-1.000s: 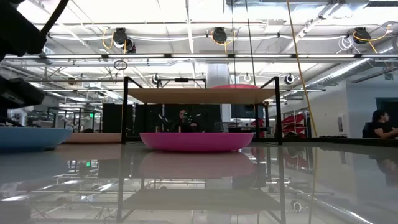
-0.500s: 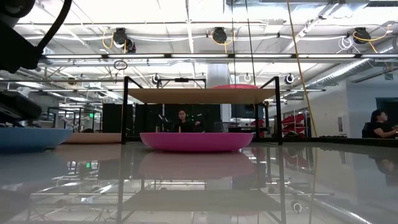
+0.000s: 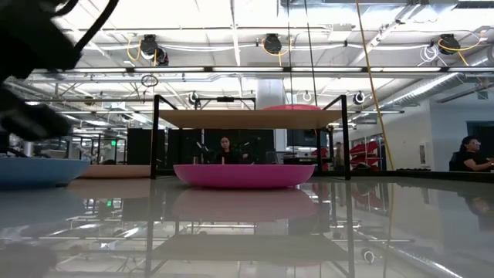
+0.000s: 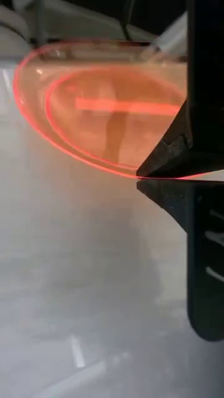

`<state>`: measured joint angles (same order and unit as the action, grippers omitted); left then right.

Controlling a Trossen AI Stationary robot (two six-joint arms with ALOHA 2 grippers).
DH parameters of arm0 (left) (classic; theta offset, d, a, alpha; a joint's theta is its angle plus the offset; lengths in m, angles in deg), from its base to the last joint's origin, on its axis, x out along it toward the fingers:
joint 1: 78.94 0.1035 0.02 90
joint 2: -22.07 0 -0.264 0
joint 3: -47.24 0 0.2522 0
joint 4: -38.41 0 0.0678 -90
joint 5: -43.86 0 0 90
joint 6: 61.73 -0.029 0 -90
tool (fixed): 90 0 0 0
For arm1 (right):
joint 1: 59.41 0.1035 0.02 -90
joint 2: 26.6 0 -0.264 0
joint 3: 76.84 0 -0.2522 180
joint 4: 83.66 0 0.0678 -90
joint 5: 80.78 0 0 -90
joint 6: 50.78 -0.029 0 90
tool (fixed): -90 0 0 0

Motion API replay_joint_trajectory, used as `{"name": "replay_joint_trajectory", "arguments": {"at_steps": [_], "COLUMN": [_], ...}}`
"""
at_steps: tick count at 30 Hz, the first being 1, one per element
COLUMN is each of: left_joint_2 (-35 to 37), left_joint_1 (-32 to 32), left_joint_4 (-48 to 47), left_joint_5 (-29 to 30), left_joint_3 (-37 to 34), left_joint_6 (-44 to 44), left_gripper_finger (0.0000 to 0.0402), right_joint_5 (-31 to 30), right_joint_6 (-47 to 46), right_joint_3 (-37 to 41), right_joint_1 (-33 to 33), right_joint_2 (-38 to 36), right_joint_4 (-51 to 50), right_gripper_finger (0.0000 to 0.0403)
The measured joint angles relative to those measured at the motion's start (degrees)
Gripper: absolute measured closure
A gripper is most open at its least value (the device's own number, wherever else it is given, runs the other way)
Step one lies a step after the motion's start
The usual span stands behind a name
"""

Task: Place and stack plates onto a shelf
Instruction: Stack the orange plate on top of the green plate on the shelf

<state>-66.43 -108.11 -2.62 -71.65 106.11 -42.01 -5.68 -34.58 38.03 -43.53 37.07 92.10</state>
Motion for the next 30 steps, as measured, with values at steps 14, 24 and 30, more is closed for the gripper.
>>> {"name": "replay_joint_trajectory", "arguments": {"at_steps": [14,24,30], "left_joint_2": [13.4,11.1,3.3], "left_joint_1": [22.1,44.1,54.7], "left_joint_4": [-3.9,10.2,12.9], "left_joint_5": [18.7,22.4,13.9], "left_joint_3": [14.7,26.2,33.7], "left_joint_6": [-12.8,-18.2,-15.9], "left_gripper_finger": [0.0400,0.0400,0.0400], "right_joint_5": [0.0,0.0,0.0], "right_joint_6": [2.5,2.5,3.3], "right_joint_3": [0.0,2.6,8.0], "right_joint_1": [2.1,3.8,3.8], "right_joint_2": [-9.0,-13.8,-14.5], "right_joint_4": [0.1,1.6,6.7], "right_gripper_finger": [0.0247,0.0247,0.0247]}}
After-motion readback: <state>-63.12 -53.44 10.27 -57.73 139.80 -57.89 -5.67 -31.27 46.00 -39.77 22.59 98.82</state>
